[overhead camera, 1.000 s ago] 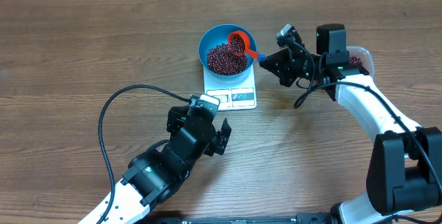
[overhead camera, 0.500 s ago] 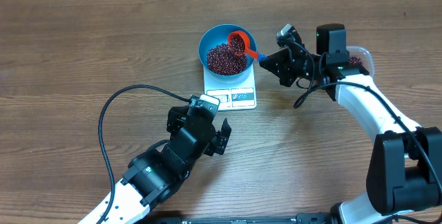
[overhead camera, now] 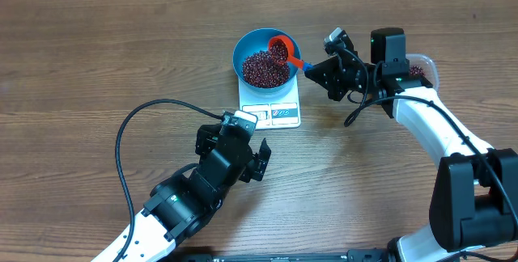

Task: Scoop item into bowl and weigh 150g on scale

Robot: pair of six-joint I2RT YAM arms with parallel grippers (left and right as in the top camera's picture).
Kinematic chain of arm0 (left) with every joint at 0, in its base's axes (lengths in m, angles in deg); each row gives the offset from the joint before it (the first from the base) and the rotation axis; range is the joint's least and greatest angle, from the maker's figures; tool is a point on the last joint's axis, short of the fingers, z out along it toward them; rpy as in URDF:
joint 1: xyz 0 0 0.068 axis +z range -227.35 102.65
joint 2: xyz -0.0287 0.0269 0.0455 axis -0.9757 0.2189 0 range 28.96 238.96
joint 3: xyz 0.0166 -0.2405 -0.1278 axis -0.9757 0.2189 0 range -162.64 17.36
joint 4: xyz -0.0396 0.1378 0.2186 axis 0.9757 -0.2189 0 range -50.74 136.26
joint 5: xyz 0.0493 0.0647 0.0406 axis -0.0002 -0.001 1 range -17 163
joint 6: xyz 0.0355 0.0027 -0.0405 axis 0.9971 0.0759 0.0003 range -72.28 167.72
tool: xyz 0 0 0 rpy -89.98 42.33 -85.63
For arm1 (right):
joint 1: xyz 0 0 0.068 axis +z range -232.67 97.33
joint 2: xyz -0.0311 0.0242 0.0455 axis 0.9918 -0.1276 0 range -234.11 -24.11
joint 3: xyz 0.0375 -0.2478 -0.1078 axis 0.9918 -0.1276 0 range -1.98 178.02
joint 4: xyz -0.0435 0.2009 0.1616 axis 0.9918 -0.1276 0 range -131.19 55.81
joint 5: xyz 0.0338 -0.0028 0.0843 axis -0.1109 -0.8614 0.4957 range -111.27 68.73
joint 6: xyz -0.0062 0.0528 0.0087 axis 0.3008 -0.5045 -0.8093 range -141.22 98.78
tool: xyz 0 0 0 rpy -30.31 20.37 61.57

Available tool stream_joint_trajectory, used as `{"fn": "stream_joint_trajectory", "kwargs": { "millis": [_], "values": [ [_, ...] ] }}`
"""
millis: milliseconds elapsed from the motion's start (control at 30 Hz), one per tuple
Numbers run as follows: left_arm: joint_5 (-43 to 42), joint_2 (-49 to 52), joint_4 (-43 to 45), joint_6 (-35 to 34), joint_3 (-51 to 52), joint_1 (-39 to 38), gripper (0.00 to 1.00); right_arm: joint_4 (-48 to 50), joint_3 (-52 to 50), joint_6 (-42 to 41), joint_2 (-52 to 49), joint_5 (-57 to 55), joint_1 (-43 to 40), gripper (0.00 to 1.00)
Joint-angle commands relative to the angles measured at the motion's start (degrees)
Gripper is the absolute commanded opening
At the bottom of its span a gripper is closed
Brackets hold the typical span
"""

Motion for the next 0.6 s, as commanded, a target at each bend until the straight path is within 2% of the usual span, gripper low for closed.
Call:
{"fn": "stream_joint_trajectory", "kwargs": {
  "millis": [0, 567],
  "values": [
    [-0.07, -0.28, 0.02, -0.81, 0.35, -0.37, 1.00, 0.92, -0.02, -0.15, -0.37, 1.75, -0.42, 0.04],
    [-0.07, -0.28, 0.02, -0.81, 0.35, -0.37, 1.00, 0.04, -0.02, -0.20, -0.37, 2.49, -0.42, 0.04]
  ]
}}
